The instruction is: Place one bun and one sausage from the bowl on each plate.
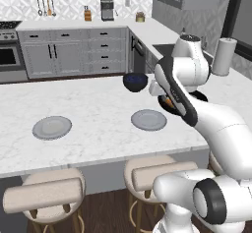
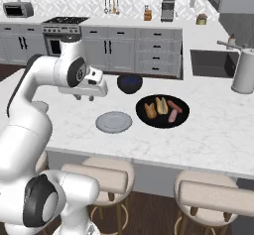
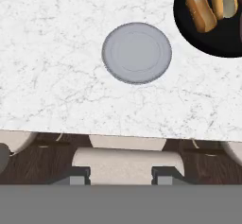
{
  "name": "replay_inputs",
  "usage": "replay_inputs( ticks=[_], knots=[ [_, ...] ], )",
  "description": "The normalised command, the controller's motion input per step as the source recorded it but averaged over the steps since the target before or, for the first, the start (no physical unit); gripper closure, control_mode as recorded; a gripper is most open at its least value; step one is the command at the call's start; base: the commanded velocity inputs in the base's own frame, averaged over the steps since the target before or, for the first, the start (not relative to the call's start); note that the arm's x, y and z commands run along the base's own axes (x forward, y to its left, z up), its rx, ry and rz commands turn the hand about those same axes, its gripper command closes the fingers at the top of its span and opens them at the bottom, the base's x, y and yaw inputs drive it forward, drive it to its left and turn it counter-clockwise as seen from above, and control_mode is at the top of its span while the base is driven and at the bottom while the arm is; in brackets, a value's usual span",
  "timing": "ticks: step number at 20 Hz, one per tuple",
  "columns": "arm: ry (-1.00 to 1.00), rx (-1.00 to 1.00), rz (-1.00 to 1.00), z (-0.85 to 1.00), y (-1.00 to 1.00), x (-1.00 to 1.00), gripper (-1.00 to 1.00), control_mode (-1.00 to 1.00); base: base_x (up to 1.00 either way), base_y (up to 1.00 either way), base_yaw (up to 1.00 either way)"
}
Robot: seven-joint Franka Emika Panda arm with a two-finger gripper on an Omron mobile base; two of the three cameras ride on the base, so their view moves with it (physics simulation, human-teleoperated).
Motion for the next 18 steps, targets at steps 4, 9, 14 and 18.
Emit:
replay_inputs(
  ticks=[4,9,14,18],
  knots=[
    [0.0,-0.02,-0.12,-0.07,0.11,0.21,-1.0,-1.0,0.0,0.0,0.0],
    [0.05,-0.07,-0.2,-0.26,-0.44,0.77,-1.0,-1.0,0.0,0.0,0.0],
    [0.11,0.01,0.0,-0.19,-1.0,1.0,-1.0,-1.0,0.0,0.0,0.0],
    [0.09,0.0,0.01,-0.72,-1.0,1.0,-1.0,-1.0,0.0,0.0,0.0]
  ],
)
